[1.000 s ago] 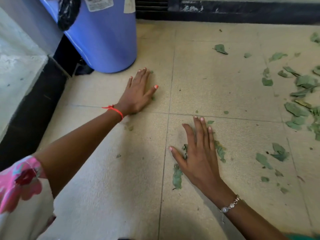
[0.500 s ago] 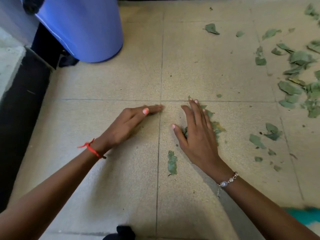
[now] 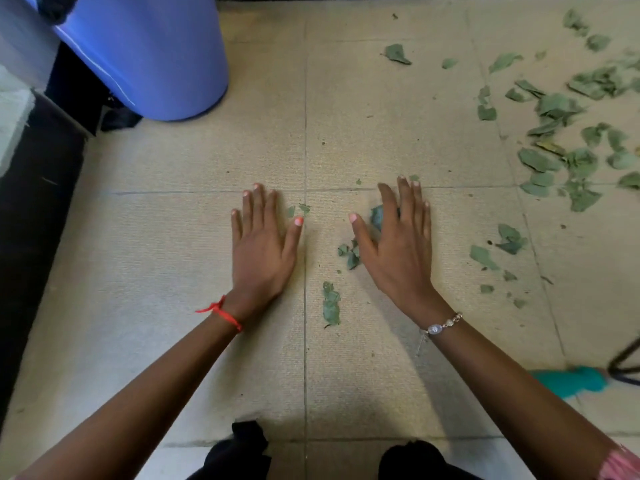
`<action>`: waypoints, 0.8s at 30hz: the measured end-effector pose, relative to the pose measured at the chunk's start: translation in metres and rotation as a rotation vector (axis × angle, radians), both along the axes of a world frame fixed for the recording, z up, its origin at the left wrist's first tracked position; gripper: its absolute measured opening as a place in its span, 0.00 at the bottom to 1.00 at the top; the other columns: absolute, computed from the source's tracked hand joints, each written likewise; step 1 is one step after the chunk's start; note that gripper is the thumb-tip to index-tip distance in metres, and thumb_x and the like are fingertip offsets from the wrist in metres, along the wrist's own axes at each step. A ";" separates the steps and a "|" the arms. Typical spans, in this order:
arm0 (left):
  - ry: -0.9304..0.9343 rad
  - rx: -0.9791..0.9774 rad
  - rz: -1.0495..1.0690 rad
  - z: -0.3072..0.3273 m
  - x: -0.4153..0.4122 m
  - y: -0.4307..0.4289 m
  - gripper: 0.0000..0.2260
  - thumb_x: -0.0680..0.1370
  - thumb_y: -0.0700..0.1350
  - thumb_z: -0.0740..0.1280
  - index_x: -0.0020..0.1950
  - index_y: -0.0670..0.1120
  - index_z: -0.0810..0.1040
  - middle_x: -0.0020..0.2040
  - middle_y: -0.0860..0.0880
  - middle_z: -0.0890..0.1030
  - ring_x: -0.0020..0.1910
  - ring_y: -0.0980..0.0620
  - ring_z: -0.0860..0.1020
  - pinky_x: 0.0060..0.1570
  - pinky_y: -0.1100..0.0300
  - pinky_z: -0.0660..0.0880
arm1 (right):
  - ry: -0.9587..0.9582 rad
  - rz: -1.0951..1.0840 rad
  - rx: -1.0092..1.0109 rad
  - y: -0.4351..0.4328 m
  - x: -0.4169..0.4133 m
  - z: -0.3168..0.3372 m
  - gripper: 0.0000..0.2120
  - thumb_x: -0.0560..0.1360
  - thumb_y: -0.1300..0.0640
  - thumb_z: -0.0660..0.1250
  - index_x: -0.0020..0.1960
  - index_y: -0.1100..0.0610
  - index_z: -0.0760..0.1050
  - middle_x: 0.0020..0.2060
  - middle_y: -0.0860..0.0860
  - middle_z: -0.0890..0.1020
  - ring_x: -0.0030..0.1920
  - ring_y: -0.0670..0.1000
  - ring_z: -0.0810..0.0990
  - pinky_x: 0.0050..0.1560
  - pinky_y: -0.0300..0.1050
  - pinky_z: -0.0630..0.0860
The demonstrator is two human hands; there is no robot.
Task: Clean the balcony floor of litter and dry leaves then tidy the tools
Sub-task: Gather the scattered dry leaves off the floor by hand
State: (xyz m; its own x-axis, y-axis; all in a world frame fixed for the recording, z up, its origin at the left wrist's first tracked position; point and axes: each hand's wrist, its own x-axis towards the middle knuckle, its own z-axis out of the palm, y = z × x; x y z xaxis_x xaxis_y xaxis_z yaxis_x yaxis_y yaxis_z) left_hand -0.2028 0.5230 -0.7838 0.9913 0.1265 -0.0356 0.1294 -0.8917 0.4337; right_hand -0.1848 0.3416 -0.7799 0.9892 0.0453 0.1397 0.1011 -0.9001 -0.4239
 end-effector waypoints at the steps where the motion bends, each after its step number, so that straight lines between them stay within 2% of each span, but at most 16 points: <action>1: 0.001 -0.013 -0.028 0.000 0.005 -0.013 0.37 0.74 0.65 0.37 0.77 0.44 0.49 0.78 0.47 0.46 0.77 0.51 0.42 0.72 0.57 0.37 | 0.047 0.025 0.045 -0.005 0.002 0.000 0.29 0.79 0.41 0.51 0.74 0.56 0.59 0.75 0.55 0.58 0.76 0.54 0.50 0.74 0.49 0.44; 4: -0.007 -0.068 -0.140 0.000 0.008 -0.053 0.37 0.74 0.64 0.37 0.77 0.44 0.50 0.78 0.46 0.47 0.77 0.52 0.43 0.72 0.60 0.37 | 0.157 0.115 0.289 -0.017 0.001 0.003 0.22 0.82 0.51 0.51 0.74 0.56 0.58 0.74 0.52 0.60 0.75 0.48 0.54 0.75 0.41 0.46; 6: -0.018 -0.160 -0.223 0.002 0.004 -0.081 0.35 0.75 0.63 0.38 0.77 0.44 0.53 0.78 0.47 0.50 0.77 0.53 0.45 0.72 0.62 0.39 | 0.145 0.014 0.548 -0.025 -0.006 0.012 0.19 0.83 0.55 0.50 0.72 0.57 0.63 0.71 0.52 0.66 0.71 0.43 0.60 0.70 0.30 0.54; 8: -0.022 -0.314 -0.271 0.005 -0.001 -0.101 0.33 0.76 0.62 0.41 0.76 0.45 0.57 0.77 0.48 0.55 0.75 0.57 0.49 0.73 0.62 0.42 | 0.035 -0.153 0.651 -0.036 -0.016 0.023 0.18 0.82 0.57 0.50 0.70 0.58 0.66 0.69 0.52 0.70 0.67 0.39 0.64 0.65 0.23 0.56; 10: -0.019 -0.519 -0.268 0.008 -0.004 -0.114 0.29 0.77 0.60 0.47 0.75 0.46 0.61 0.76 0.50 0.59 0.73 0.60 0.52 0.74 0.60 0.47 | -0.036 -0.287 0.608 -0.053 -0.029 0.027 0.19 0.81 0.55 0.51 0.70 0.59 0.65 0.69 0.53 0.68 0.69 0.42 0.63 0.66 0.26 0.56; 12: -0.030 -0.697 -0.223 0.011 -0.006 -0.118 0.26 0.78 0.57 0.52 0.73 0.48 0.63 0.75 0.51 0.61 0.74 0.59 0.53 0.75 0.57 0.50 | -0.007 -0.407 0.524 -0.071 -0.044 0.025 0.24 0.80 0.49 0.50 0.72 0.59 0.61 0.73 0.54 0.62 0.74 0.48 0.57 0.71 0.35 0.53; 14: -0.050 -0.754 -0.199 0.013 -0.010 -0.116 0.24 0.78 0.57 0.52 0.72 0.49 0.65 0.74 0.54 0.61 0.75 0.55 0.52 0.75 0.56 0.49 | 0.077 -0.502 0.426 -0.087 -0.057 0.021 0.28 0.79 0.44 0.50 0.75 0.59 0.55 0.75 0.56 0.55 0.76 0.52 0.49 0.75 0.45 0.48; 17: -0.051 -0.696 -0.188 0.011 -0.021 -0.109 0.27 0.76 0.60 0.49 0.72 0.49 0.65 0.73 0.56 0.59 0.76 0.55 0.51 0.73 0.60 0.44 | 0.214 -0.607 0.318 -0.094 -0.066 0.013 0.32 0.80 0.44 0.52 0.76 0.60 0.46 0.76 0.57 0.48 0.76 0.53 0.43 0.75 0.48 0.42; 20: -0.049 -0.556 -0.169 0.006 -0.042 -0.109 0.30 0.77 0.60 0.46 0.74 0.46 0.62 0.74 0.55 0.56 0.76 0.55 0.47 0.72 0.66 0.39 | 0.264 -0.555 0.217 -0.079 -0.065 0.008 0.35 0.79 0.42 0.51 0.76 0.60 0.41 0.76 0.57 0.44 0.76 0.52 0.41 0.74 0.45 0.37; 24: -0.053 -0.320 -0.243 0.001 -0.053 -0.115 0.30 0.78 0.59 0.44 0.75 0.44 0.58 0.77 0.48 0.54 0.76 0.51 0.44 0.73 0.61 0.37 | 0.176 -0.347 0.544 -0.060 -0.068 0.017 0.33 0.79 0.43 0.52 0.77 0.55 0.43 0.77 0.51 0.44 0.75 0.45 0.41 0.75 0.44 0.43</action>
State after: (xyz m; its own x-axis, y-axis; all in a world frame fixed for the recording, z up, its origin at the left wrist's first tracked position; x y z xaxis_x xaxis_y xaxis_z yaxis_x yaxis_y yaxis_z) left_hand -0.2555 0.4077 -0.7832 0.9925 -0.1213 0.0168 -0.0988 -0.7125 0.6947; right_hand -0.2523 0.2817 -0.7628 0.9438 -0.3108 -0.1123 -0.2680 -0.5212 -0.8103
